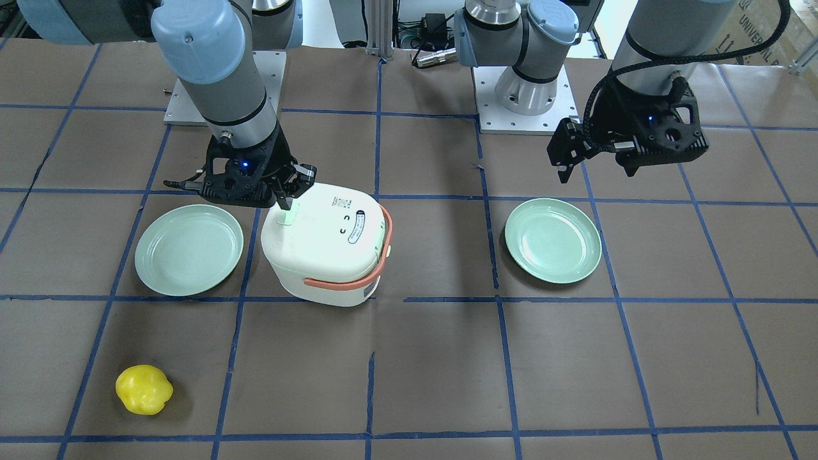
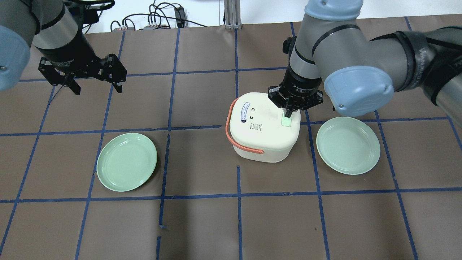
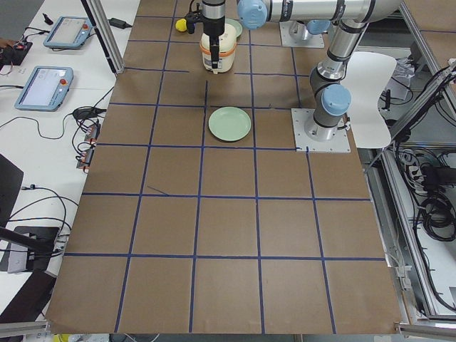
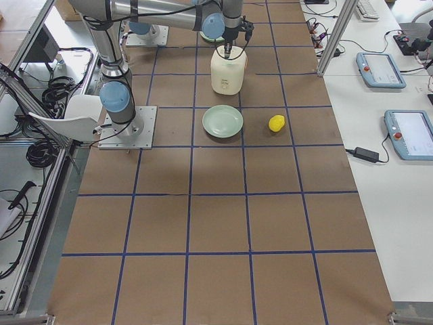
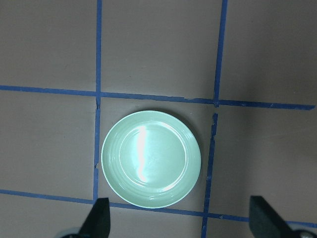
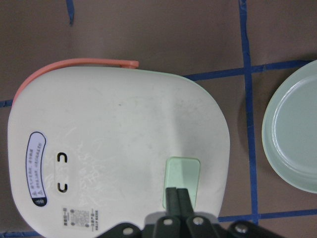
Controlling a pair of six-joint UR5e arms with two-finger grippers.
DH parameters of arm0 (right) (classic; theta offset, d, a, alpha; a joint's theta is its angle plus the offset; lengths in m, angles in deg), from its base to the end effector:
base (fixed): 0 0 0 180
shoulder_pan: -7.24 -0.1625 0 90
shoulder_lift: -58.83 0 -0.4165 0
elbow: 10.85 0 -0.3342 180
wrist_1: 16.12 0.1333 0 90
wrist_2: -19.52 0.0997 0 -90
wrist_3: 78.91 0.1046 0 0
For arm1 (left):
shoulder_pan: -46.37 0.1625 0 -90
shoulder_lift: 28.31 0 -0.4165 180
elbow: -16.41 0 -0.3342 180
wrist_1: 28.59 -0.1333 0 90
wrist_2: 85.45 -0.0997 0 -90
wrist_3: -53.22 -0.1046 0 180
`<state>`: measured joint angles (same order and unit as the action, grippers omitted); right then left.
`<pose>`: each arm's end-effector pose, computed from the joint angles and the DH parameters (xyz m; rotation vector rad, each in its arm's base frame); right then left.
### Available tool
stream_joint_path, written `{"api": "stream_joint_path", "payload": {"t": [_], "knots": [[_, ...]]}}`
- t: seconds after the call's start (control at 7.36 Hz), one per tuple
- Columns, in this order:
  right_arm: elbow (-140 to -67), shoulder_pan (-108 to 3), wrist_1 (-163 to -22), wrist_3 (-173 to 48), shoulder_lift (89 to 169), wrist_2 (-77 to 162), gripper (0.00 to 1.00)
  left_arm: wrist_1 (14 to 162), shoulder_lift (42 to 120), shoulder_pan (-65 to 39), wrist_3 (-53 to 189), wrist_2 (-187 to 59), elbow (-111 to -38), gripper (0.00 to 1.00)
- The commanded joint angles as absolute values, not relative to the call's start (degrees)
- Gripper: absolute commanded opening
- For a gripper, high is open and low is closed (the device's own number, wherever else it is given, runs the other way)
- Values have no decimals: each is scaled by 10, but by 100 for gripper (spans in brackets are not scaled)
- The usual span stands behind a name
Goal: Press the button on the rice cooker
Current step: 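Press down on the green button with the right gripper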
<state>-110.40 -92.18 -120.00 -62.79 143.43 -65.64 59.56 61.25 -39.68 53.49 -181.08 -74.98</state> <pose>0.2155 -0.4304 0.3849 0.1802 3.0575 0.0565 -0.0930 -0.4397 0.4709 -0.1132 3.0407 -0.0191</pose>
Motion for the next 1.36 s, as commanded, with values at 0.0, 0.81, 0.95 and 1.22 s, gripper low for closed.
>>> {"api": "stream_joint_path", "payload": {"t": [0.0,0.81,0.95,1.22], "knots": [[-1108,-922,-1219,-634,1428,-657,8,596,613,-398,535,-1811,-750,100],[-1126,-921,-1232,-647,1422,-670,8,596,613,-397,535,-1811,-750,100],[-1126,-921,-1233,-649,1422,-670,8,596,613,-397,535,-1811,-750,100],[-1127,-921,-1233,-649,1422,-670,8,596,613,-397,535,-1811,-750,100]]}}
